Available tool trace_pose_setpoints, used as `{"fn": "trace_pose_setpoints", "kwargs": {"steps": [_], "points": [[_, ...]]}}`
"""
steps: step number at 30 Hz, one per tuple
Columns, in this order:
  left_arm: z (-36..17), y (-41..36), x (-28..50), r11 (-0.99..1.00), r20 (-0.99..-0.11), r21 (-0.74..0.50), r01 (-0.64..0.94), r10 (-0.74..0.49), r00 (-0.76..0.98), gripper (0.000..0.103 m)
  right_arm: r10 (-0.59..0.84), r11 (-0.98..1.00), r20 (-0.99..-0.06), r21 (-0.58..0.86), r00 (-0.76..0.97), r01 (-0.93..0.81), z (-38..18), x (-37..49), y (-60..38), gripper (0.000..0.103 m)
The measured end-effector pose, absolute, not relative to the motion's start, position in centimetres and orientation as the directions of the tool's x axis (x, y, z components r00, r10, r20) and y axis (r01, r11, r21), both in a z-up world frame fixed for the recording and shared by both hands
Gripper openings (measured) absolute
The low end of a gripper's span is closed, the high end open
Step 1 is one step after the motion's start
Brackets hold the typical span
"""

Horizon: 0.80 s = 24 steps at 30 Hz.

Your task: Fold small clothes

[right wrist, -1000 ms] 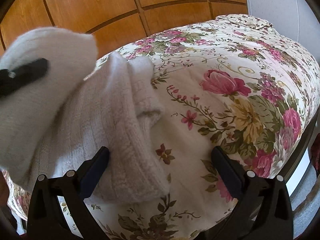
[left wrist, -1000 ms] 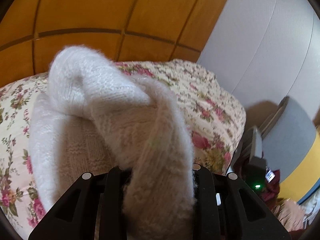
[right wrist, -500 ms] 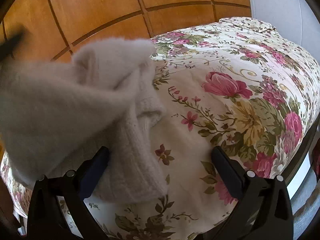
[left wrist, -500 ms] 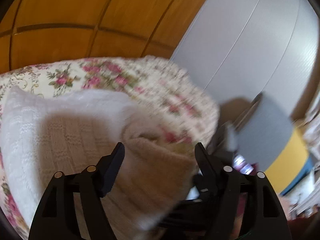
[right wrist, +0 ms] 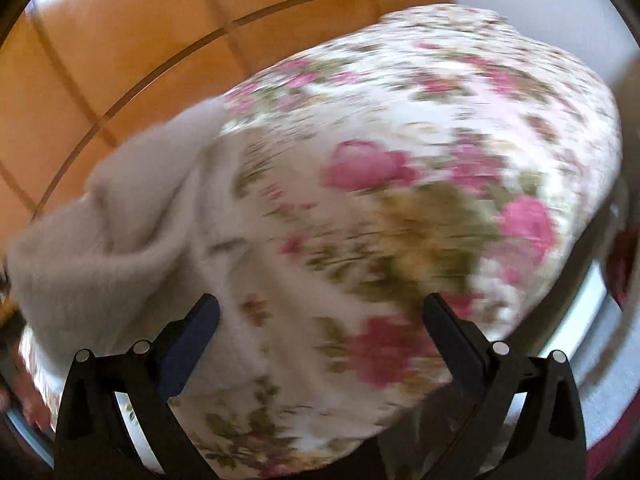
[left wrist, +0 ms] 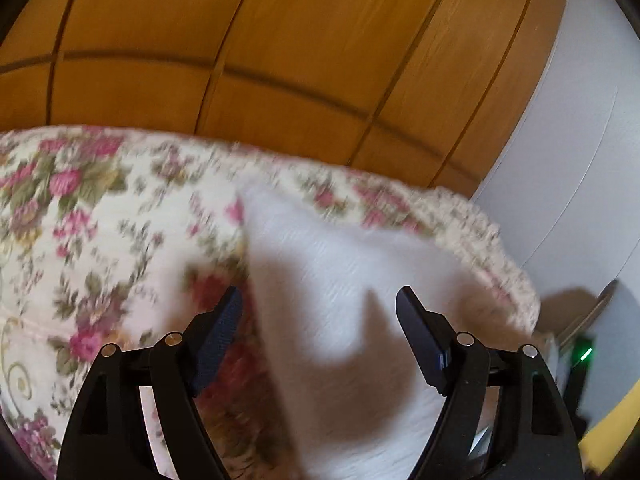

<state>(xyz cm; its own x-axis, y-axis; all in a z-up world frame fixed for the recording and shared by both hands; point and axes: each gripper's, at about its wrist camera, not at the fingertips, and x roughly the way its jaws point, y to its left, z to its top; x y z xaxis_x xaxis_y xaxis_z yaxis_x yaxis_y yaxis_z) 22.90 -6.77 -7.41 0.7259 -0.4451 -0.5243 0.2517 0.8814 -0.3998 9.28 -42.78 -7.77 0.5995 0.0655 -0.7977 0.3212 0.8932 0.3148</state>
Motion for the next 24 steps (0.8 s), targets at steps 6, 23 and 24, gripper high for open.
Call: {"fn": "trace_pose_setpoints", "kwargs": {"steps": [6, 23, 24], "points": [[-10.7, -10.3, 20.8, 0.874, -0.597, -0.307, 0.377, -0.485, 0.638, 0.082, 0.072, 0.836, -0.664, 0.447, 0.744, 0.319, -3.0, 8.4, -43.7, 0.101], [-10.8, -11.2, 17.2, 0.832, -0.559, -0.306, 0.463, -0.551, 0.620, 0.083, 0.131, 0.901, -0.796, 0.345, 0.591, 0.264, -9.1, 10.1, -41.2, 0.101], [-10.1, -10.9, 17.3, 0.843, -0.540, -0.301, 0.446, -0.536, 0.649, 0.083, 0.129, 0.898, -0.791, 0.349, 0.597, 0.268, -9.2, 9.9, -41.1, 0.101]]}}
